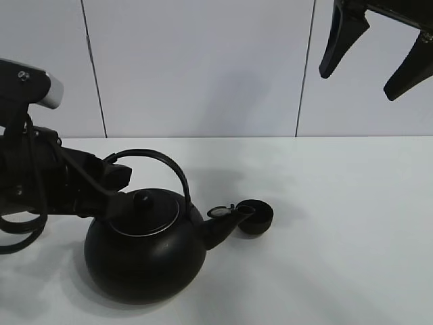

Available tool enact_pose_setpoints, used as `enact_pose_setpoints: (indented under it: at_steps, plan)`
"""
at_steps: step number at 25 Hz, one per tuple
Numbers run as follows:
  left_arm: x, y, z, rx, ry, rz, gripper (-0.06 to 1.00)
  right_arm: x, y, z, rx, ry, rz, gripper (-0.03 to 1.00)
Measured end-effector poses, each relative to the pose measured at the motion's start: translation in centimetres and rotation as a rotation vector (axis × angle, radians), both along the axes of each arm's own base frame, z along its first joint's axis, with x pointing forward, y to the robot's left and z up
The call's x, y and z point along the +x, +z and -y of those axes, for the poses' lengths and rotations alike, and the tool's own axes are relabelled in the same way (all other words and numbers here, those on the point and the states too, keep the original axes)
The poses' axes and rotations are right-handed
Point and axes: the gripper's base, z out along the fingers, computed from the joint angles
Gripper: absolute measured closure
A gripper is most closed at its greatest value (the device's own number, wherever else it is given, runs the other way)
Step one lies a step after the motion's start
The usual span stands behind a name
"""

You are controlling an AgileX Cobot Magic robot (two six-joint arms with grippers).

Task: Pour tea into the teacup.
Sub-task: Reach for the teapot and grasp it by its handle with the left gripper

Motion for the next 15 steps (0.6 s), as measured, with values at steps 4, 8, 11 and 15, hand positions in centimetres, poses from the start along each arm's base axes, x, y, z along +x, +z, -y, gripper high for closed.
enact_pose_setpoints:
  at_steps: [4, 8, 11, 15]
  plan:
    - [0.02, -0.65, 0.00, 0.016, 0.002, -0.023, 0.56, 0.00, 0.00, 0.00, 0.000, 0.000, 0.000, 0.41]
    - [-0.01, -0.79, 0.08, 0.024, -0.010, -0.027, 0.67, 0.00, 0.00, 0.00, 0.000, 0.000, 0.000, 0.41]
    - [-0.01, -0.83, 0.09, 0.032, -0.014, -0.025, 0.81, 0.00, 0.00, 0.00, 0.000, 0.000, 0.000, 0.41]
    - [0.07, -0.88, 0.00, 0.034, -0.003, -0.023, 0.83, 0.00, 0.00, 0.00, 0.000, 0.000, 0.000, 0.41]
